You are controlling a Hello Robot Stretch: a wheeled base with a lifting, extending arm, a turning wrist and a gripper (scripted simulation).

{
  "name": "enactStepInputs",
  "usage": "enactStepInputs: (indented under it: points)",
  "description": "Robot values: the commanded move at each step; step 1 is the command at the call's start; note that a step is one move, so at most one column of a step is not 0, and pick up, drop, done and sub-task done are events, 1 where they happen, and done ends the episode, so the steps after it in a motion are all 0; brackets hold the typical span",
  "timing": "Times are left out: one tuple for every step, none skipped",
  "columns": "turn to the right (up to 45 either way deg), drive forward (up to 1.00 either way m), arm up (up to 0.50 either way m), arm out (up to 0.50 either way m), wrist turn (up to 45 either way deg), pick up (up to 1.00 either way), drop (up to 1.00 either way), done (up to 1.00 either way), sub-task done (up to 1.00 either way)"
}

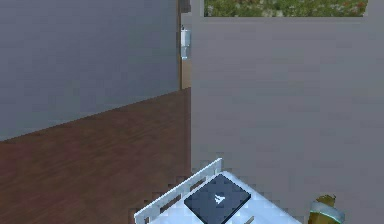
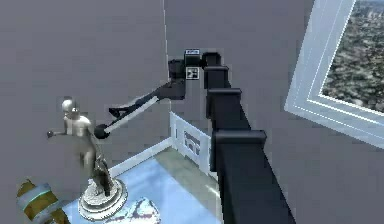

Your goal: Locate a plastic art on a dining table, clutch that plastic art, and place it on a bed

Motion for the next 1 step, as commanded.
enactStepInputs:
  points:
    - [0.0,0.00,-0.40,0.00,0.0,0.00,0.00,0.00,0.00]
